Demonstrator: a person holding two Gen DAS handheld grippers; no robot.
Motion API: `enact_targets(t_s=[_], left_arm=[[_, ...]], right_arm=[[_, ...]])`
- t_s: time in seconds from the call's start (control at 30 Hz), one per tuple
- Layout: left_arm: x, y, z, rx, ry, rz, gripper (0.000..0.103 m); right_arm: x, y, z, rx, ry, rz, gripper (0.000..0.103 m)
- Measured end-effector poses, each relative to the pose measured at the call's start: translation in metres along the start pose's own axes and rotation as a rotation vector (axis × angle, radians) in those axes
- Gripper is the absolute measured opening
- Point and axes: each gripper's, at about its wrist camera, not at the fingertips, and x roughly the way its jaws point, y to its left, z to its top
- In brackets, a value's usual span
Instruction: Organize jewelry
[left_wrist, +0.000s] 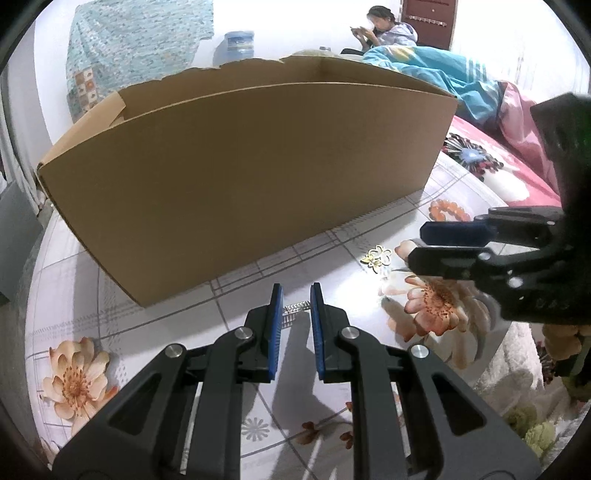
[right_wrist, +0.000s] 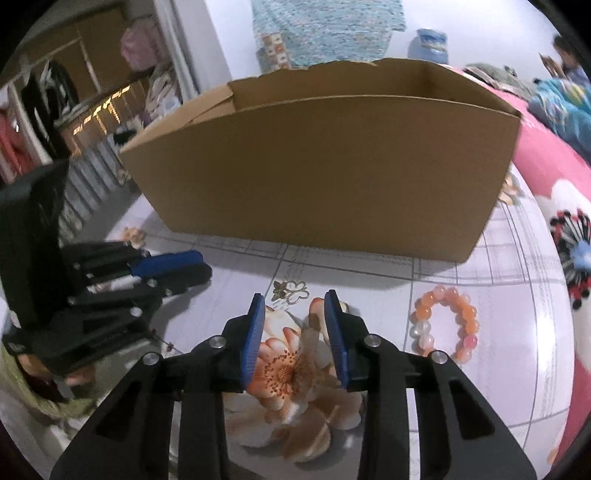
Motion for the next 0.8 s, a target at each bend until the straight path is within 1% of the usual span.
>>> enact_targets(t_s=[0.07, 0.13, 0.3, 0.4, 0.47, 0.53, 0.57, 0.63, 0.8], left_arm=[[0.0, 0.002, 0.0, -0.003, -0.004, -0.005, 0.014], [-0.001, 0.003, 0.0, -0.006, -0.008, -0.01, 0.014], [0.0, 0.009, -0.001, -0.024, -0.015, -0.025, 0.014], [0.001, 0.012, -0.002, -0.036, -0.014, -0.03, 0.014], [0.001, 0.013, -0.003, -0.038, -0.014, -0.032, 0.014], [0.002, 0.014, -0.003, -0.04, -0.013, -0.032, 0.014], [0.002, 0.015, -0.003, -0.044, -0.012, -0.034, 0.014], [0.002, 0.015, -0.003, -0.049, -0.013, -0.038, 0.014], [0.001, 0.017, -0.005, -0.051, -0.015, -0.042, 0.014]], right_arm=[[0.004, 0.001, 0.002, -0.032, 0.012, -0.01, 0.028], [0.01, 0.002, 0.005, -0.072, 0.029, -0.03, 0.024], [0.022, 0.005, 0.009, -0.14, 0.067, -0.057, 0.023], [0.025, 0.009, 0.012, -0.178, 0.071, -0.061, 0.023], [0.026, 0.01, 0.015, -0.188, 0.077, -0.056, 0.022], [0.027, 0.012, 0.019, -0.199, 0.092, -0.041, 0.015], [0.027, 0.013, 0.019, -0.202, 0.099, -0.037, 0.013], [0.025, 0.013, 0.018, -0.208, 0.105, -0.043, 0.013], [0.023, 0.005, 0.017, -0.145, 0.109, -0.025, 0.013]])
